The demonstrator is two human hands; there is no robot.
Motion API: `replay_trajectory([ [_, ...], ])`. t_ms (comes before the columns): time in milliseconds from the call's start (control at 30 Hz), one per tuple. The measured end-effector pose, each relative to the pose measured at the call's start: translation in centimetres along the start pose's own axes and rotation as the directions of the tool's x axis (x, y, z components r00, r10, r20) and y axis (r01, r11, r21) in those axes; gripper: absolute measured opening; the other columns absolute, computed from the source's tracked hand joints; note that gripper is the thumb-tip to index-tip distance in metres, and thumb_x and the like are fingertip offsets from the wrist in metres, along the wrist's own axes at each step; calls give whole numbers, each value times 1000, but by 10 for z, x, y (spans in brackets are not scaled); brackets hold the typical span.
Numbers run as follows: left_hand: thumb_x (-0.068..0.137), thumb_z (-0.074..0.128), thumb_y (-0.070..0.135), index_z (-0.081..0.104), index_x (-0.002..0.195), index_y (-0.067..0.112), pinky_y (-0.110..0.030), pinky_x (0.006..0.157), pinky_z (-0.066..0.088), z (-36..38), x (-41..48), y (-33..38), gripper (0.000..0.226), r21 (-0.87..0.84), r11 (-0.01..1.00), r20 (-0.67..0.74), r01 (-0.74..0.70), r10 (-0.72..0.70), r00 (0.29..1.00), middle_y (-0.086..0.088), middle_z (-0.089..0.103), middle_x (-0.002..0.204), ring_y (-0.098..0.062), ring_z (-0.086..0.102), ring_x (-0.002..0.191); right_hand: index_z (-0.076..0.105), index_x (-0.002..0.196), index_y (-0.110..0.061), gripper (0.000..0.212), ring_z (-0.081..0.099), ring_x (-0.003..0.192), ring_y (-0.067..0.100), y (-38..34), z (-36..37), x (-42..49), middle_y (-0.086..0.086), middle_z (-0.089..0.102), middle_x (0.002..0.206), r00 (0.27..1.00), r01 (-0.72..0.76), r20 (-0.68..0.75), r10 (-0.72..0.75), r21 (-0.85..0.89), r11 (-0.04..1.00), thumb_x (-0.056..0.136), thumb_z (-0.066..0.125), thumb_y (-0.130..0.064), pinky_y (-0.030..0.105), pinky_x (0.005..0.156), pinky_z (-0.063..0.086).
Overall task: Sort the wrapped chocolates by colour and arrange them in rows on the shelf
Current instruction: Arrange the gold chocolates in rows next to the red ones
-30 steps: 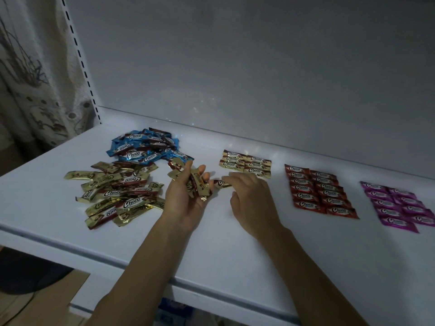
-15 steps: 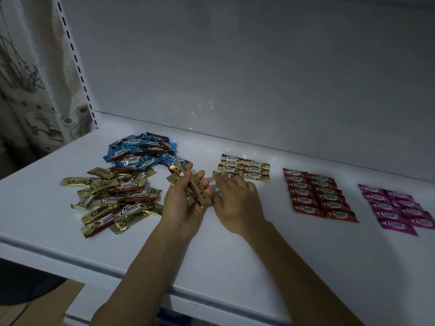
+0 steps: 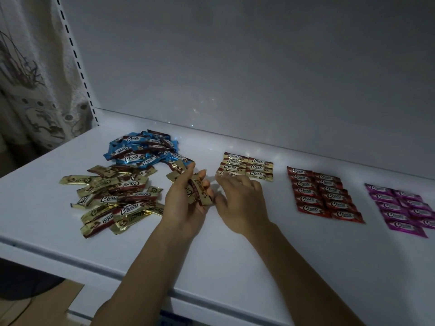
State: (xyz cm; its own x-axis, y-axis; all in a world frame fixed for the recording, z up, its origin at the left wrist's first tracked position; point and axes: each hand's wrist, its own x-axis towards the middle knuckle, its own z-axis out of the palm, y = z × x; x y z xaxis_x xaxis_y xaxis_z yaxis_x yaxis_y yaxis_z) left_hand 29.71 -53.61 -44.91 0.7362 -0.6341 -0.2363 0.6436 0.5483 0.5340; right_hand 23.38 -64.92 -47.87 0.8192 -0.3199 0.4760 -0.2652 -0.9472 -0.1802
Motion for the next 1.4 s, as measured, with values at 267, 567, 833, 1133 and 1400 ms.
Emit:
replay_trajectory([
  [267,95,57,23,60,113,14,-21,45,44,8,-8,-2,21,130,989,47,-65,60,997,-1,57,74,-10,52,54,62,124,-11,53,52,123,33,3,3,0,9,62,127,999,7,51,-10,60,998,86,32,-34,53,101,36],
  [567,102,40,36,58,118,18,-23,43,34,12,-9,-6,29,380,898,119,-223,192,974,-3,54,68,-13,45,51,60,89,-25,17,62,84,2,-15,-47,3,-12,67,85,961,-277,208,183,735,619,84,68,-40,28,77,51],
  [833,102,43,31,55,94,16,-25,56,40,12,-8,-8,21,344,914,60,-213,205,977,-1,50,72,-11,48,59,51,84,-26,28,51,72,4,-26,-44,-14,-14,54,78,992,-110,13,123,541,834,77,71,-44,18,60,41],
  [1133,102,43,29,55,88,14,-29,61,52,14,-9,-8,25,367,913,84,-178,159,984,1,61,67,-13,61,67,63,79,-20,8,57,64,-3,-19,-36,-17,-12,63,71,937,-329,139,320,661,674,85,64,-16,9,57,41],
  [1400,103,41,18,58,86,5,-26,62,51,15,-13,-16,27,569,767,277,-298,163,947,-14,61,76,-16,62,70,59,77,-21,7,67,69,17,-11,-42,-10,1,68,73,898,-383,168,407,755,533,82,63,-23,34,67,54],
])
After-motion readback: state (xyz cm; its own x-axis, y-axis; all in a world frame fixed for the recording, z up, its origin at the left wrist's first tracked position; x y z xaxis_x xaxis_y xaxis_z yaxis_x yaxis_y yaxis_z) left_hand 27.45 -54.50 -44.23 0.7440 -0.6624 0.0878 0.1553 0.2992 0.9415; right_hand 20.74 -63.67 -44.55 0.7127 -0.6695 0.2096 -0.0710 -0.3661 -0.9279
